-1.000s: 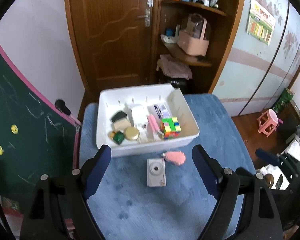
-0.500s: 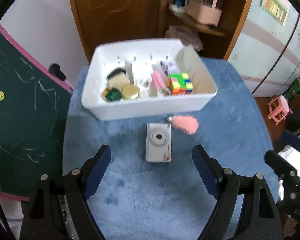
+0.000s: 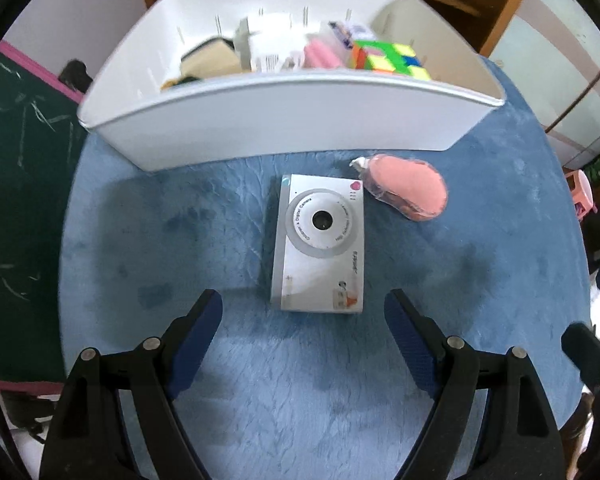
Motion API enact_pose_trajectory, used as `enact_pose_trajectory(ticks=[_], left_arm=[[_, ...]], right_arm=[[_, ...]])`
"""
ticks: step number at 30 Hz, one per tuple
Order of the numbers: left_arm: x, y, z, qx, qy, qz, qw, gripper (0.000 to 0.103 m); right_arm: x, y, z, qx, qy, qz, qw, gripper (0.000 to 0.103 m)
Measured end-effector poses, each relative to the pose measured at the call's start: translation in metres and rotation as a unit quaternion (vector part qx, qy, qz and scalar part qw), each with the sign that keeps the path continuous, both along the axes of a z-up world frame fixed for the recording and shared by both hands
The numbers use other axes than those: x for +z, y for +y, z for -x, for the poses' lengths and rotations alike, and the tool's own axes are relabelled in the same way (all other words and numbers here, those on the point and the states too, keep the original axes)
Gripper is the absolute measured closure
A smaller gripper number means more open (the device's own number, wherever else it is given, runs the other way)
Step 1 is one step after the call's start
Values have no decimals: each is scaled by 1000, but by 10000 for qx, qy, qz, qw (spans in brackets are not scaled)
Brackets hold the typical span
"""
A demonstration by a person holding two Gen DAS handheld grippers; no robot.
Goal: Organize rigid objects
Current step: 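Move both grippers back toward the white printed box and pink pouch, then grasp the white printed box with the left gripper while the right gripper grasps the pink pouch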
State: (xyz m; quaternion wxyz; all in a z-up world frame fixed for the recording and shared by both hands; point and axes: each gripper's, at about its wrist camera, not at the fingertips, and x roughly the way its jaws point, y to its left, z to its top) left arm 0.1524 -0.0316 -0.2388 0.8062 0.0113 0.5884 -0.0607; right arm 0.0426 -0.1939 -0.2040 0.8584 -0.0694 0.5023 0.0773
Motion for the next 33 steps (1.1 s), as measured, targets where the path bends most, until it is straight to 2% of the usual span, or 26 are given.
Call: enact_pose_trajectory(ticks=[12,18,21,24,25,26,33], left_arm=[[-37,-3,-21,128,391,163,9990,18],[-41,1,-22,66,231,212,9995,19],[-40,10,-20,104,141,361,9992,21],[-40,13,-17,26,84,388,9992,29],[-39,12,-14,-52,50,386,9992,38],[-38,12,-12,-114,23,391,9992,41],[-40,28,-6,-194,95,489,9986,41]], right_arm=[[-41,13,-48,263,212,-14,9994,37],[-65,24,-73,441,318,0,9985,37],[-72,25,-85,478,336,-62,9983,37],[-77,25,-93,566,349,-53,9978,37],[-79,26,-94,603,341,-12,9976,36],[-80,28,-96,651,322,41,9974,37],[-85,40,-111,935,273,29,9952,37]])
